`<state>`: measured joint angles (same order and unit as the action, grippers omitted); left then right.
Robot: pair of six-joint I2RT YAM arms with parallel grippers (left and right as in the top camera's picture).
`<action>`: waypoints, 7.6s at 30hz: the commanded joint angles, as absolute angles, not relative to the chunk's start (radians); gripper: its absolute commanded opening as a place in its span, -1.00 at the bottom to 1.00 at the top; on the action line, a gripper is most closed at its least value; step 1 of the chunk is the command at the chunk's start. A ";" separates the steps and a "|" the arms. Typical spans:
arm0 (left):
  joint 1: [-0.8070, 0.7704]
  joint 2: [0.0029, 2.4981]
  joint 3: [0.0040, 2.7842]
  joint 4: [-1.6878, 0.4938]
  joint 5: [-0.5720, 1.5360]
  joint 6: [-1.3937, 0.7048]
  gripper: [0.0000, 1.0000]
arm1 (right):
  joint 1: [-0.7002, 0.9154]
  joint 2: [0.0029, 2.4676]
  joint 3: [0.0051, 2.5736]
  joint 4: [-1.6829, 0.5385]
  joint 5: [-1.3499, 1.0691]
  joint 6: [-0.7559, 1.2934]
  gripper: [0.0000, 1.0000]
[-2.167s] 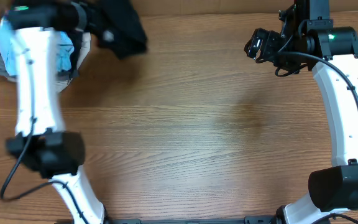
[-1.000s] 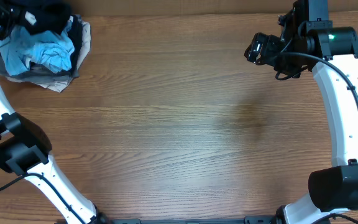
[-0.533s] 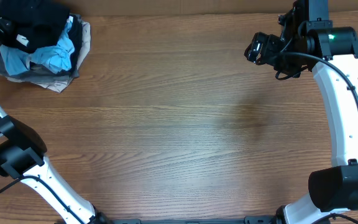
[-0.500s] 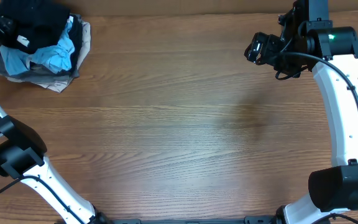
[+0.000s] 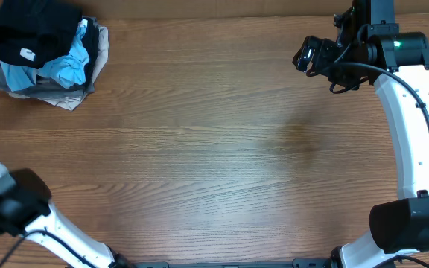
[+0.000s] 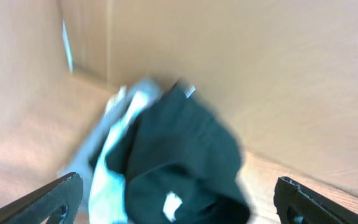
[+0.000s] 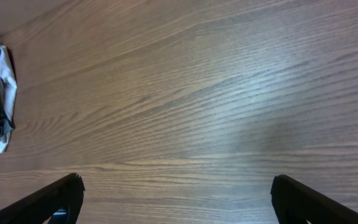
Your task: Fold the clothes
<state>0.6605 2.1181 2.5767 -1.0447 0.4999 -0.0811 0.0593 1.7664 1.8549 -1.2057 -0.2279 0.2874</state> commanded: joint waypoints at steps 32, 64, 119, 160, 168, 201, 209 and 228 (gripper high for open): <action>0.407 2.635 2.609 -0.875 0.052 0.231 1.00 | 0.053 1.789 1.856 -1.184 -0.196 0.280 1.00; 0.405 1.877 2.615 -1.024 0.060 0.221 0.99 | -0.007 1.564 2.716 -1.694 -0.038 0.197 1.00; 0.405 1.877 2.615 -1.522 0.060 0.221 1.00 | -0.040 0.030 0.008 -0.015 0.009 0.186 1.00; 0.405 1.877 2.615 -1.522 0.060 0.221 1.00 | -0.039 0.003 0.008 -0.083 0.006 0.185 1.00; 0.405 1.877 2.615 -1.522 0.060 0.221 1.00 | -0.040 0.003 0.008 -0.083 0.006 0.185 1.00; 0.284 0.645 1.037 -0.778 0.203 0.202 1.00 | -0.039 0.003 0.008 -0.083 0.006 0.185 1.00; 0.206 0.317 0.466 -0.073 0.269 0.165 1.00 | -0.039 0.003 0.008 -0.083 0.006 0.185 1.00; 0.135 0.003 0.004 -0.001 0.047 -0.035 0.99 | -0.039 0.003 0.008 -0.083 0.006 0.185 1.00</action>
<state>0.1432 0.0185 0.0360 0.0246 0.0719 0.0174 -0.0387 0.0128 0.0185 -0.0898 0.0067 0.1860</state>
